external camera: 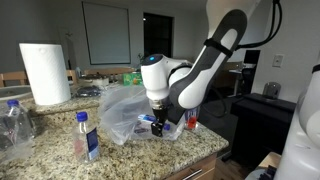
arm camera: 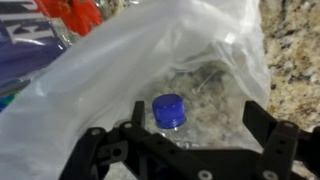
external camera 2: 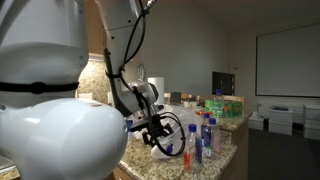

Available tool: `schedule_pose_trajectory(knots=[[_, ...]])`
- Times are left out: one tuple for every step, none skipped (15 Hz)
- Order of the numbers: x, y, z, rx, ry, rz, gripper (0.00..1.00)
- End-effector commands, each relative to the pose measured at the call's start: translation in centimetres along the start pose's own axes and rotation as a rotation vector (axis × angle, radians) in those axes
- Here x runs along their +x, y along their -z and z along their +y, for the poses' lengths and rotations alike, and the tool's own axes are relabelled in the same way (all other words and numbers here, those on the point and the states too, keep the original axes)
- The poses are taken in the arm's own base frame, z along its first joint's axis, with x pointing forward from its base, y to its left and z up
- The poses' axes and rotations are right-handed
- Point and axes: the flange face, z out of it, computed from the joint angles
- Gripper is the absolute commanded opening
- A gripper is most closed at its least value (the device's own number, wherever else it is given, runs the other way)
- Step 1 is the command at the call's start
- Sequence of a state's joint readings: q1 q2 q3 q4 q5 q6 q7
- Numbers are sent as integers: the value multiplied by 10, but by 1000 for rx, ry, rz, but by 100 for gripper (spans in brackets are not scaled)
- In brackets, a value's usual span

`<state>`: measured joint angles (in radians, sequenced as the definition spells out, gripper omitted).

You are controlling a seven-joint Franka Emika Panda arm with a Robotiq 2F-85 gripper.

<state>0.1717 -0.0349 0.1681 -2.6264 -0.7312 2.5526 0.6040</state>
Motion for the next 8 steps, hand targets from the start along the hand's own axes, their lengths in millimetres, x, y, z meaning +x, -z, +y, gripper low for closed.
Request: schedule_pose_trajectory(knots=[[4,38,6,94,2,-31,100],[7,48,6,137,-2,-30,100],[11,58,4,185,-9,-23,100],[15,68,3,230,-17,-17,100],[18,77,1,278,-21,-9,100],[20,87,0,317,-24,-4,100],[21,97,1,348,-23,-3,100],[21,105,3,382,-17,-4,100]])
